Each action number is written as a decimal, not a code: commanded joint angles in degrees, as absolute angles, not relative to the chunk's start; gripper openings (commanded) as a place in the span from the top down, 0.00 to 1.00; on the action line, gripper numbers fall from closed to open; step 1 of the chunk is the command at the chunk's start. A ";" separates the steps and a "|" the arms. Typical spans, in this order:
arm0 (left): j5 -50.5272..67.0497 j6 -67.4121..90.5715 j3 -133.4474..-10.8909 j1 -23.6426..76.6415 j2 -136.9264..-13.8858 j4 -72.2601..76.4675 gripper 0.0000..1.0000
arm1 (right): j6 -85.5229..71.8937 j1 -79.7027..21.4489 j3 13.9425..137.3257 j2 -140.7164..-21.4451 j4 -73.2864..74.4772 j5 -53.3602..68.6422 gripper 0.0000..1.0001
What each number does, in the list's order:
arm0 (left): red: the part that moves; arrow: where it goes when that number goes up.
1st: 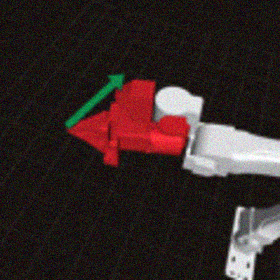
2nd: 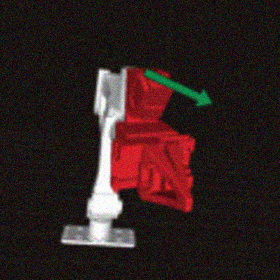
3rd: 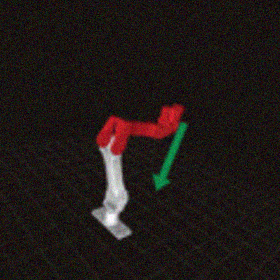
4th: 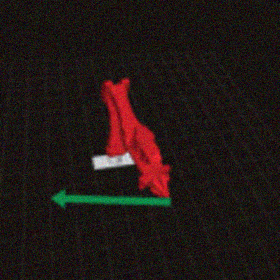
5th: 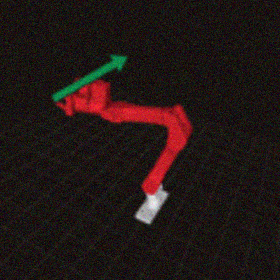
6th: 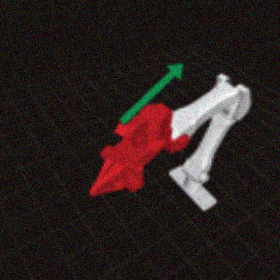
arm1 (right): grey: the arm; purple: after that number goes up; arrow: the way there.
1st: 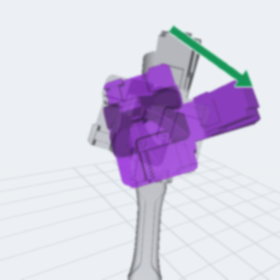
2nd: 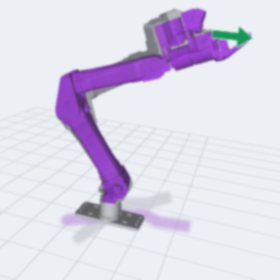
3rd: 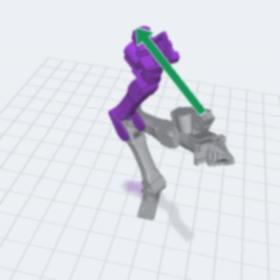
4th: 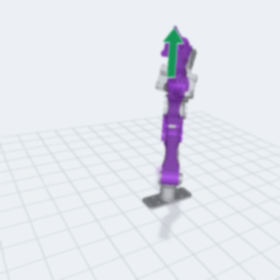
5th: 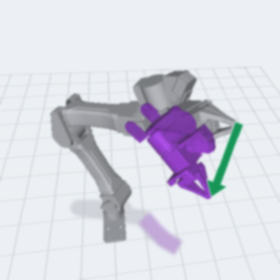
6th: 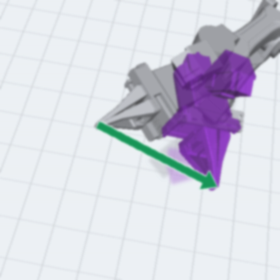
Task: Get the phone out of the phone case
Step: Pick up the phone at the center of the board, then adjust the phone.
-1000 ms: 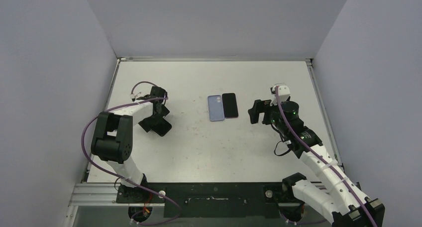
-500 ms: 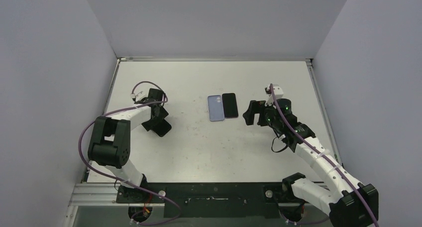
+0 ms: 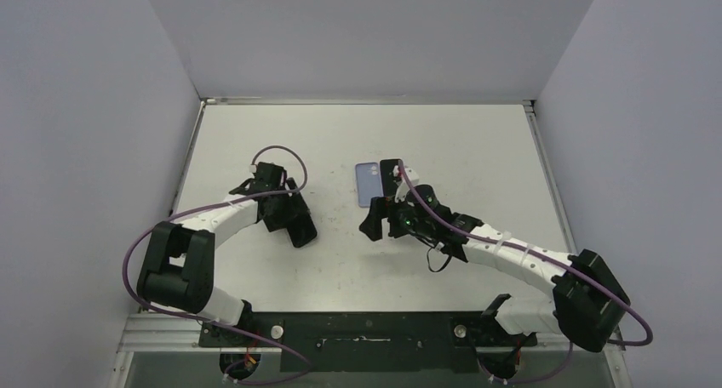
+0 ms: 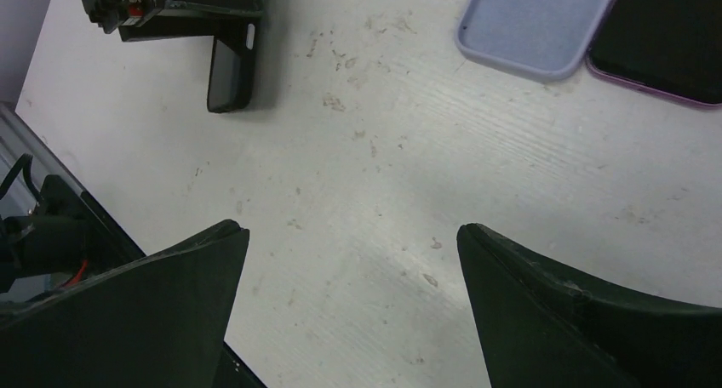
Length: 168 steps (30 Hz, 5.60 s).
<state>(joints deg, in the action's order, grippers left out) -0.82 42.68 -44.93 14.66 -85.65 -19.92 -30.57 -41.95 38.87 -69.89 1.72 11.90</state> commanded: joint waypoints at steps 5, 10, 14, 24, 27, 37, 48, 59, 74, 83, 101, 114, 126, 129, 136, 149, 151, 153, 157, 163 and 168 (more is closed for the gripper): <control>9.56 42.06 -43.97 17.71 -82.45 -13.42 0.86 | -36.30 -46.58 45.87 -80.36 -9.52 8.88 0.01; 5.71 41.85 -44.87 19.64 -83.57 -14.81 0.58 | -34.73 -46.49 49.40 -85.68 -8.86 11.87 0.01; 1.03 40.74 -47.52 20.87 -84.23 -19.14 0.39 | -34.82 -45.54 47.53 -85.39 -10.20 12.25 0.01; -6.33 40.95 -50.47 25.30 -85.30 -26.33 0.03 | -34.15 -40.45 41.17 -81.12 -12.50 15.19 0.00; -7.71 41.57 -51.70 25.89 -85.69 -29.13 0.03 | -33.54 -39.70 39.04 -78.75 -12.70 15.40 0.00; -14.65 42.54 -55.35 28.28 -86.68 -37.36 0.03 | -32.80 -36.71 33.37 -72.17 -12.85 15.40 0.00; -11.33 46.18 -56.02 30.36 -93.61 -32.42 0.03 | -31.90 -35.26 29.82 -63.74 -8.84 13.26 0.00; -9.31 47.16 -55.58 30.81 -95.55 -29.28 0.03 | -32.25 -34.89 29.13 -60.55 -5.85 11.43 0.00; -10.86 46.43 -54.84 34.76 -99.28 -30.28 0.32 | -33.94 -36.43 30.60 -66.02 -9.71 14.05 0.00; -4.01 49.39 -52.46 34.69 -92.26 -26.54 0.69 | -35.79 -41.37 32.63 -73.12 -14.90 14.43 0.00; 7.47 60.42 -46.81 34.19 -83.77 -15.21 0.87 | -43.84 -44.21 34.45 -88.06 -31.60 23.18 0.18; 8.61 60.70 -46.99 34.69 -82.59 -13.09 0.88 | -44.74 -44.82 39.60 -97.13 -35.75 28.50 0.64; 1.03 57.91 -44.98 34.80 -75.29 -7.44 0.27 | -43.63 -41.11 40.96 -92.71 -32.58 30.88 1.00; -1.59 55.01 -44.20 34.71 -72.05 -5.33 0.15 | -45.23 -39.17 40.48 -90.92 -34.22 32.90 1.00; -0.33 51.07 -40.75 32.33 -65.46 4.62 0.03 | -46.19 -35.60 40.05 -85.31 -32.69 34.76 1.00; 24.30 59.47 -33.23 23.03 -66.40 33.10 0.03 | -52.71 -29.27 33.76 -71.84 -43.48 36.97 1.00; 26.06 61.07 -32.80 23.03 -67.14 37.58 0.03 | -54.66 -29.18 33.35 -71.71 -46.69 37.98 1.00; 27.17 62.63 -32.17 23.15 -67.57 41.91 0.04 | -56.38 -29.16 33.31 -71.87 -49.33 38.67 1.00; 28.72 63.45 -32.33 23.82 -68.17 45.96 0.06 | -59.47 -29.18 33.63 -72.62 -53.84 40.31 1.00; 31.09 65.99 -32.96 25.23 -70.43 51.49 0.14 | -62.56 -29.42 34.72 -74.18 -58.13 42.79 1.00; 32.02 68.70 -33.12 26.78 -72.55 58.09 0.25 | -63.36 -30.50 35.45 -75.41 -58.85 43.77 1.00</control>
